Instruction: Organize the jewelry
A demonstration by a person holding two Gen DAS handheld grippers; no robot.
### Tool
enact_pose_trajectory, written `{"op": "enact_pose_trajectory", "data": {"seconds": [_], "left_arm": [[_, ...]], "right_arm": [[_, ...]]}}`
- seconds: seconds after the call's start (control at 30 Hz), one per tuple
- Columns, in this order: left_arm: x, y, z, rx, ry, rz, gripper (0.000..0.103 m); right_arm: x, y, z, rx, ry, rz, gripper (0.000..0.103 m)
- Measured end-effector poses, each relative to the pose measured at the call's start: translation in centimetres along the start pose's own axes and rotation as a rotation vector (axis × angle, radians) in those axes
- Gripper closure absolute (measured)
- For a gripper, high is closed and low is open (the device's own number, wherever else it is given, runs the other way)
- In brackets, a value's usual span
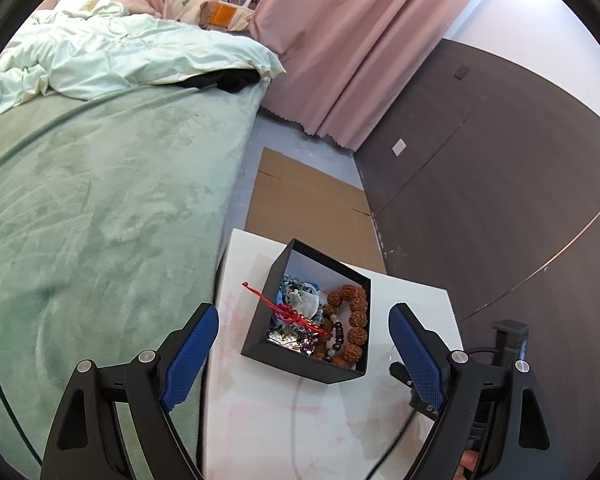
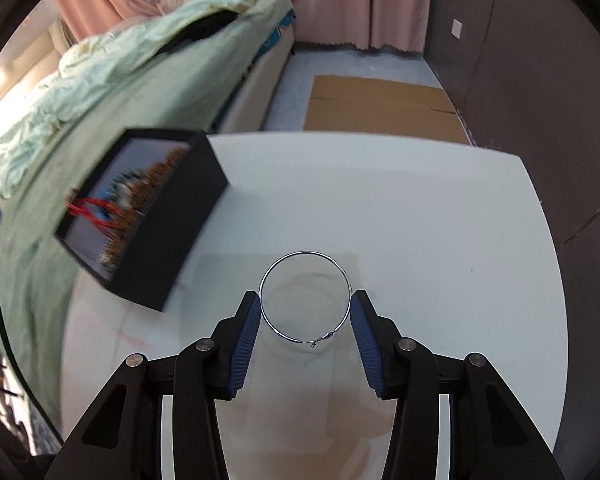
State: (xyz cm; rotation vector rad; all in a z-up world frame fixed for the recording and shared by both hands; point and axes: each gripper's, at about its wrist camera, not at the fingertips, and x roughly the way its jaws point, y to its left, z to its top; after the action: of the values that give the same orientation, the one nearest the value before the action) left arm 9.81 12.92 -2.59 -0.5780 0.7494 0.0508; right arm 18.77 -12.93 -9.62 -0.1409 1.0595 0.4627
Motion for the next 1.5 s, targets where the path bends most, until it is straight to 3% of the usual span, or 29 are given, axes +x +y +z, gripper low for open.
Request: {"op": "enact_pose_trajectory", "data": {"seconds": [0.33,0.47,0.57,0.93,1.0,1.07,1.3,1.5], "left_arm": [[-0.6,0.8,1.0,0.023,-0.005,0.001,0.016],[-1.4,1.7,1.8,0.02,-0.031,-0.007,0.001],[-1.5,2.0,2.3,0.027,-0.037,-0.016,0.001],[-0.1,3.3,3.7,0.007,-0.024,-0.009,0.001],[0.2,3.4,3.9,0.002,-0.021,-0.004,0.001],[0.7,3.5,3.9,-0.009,-0.011,-0.002,0.001],[1.6,3.3,3.9,-0.022,0.01,0.0,0.001],[1.6,1.7,3.0,0.03,0.02,0.015,0.001]], "right_arm": [[-3.2,2.8,1.9,0.02,-0.174,0.144,0.056],[-3.5,4.0,2.7,0.025,-0.23,0.177,0.056],[-3.2,5.1,3.3,0.023,-0.254,0.208,0.056],[-0.8,8.6,4.4,-0.004,-0.237,0.333,0.055],[-0.2,8.8,4.7,0.0,-0.204,0.365,0.047],[0.2,8.6,5.0,0.005,-0.183,0.356,0.039],[-0.9,5.2,4.8,0.067,-0.194,0.332,0.038],[-2.8,3.0,4.0,0.093,-0.216,0.293,0.038]]}}
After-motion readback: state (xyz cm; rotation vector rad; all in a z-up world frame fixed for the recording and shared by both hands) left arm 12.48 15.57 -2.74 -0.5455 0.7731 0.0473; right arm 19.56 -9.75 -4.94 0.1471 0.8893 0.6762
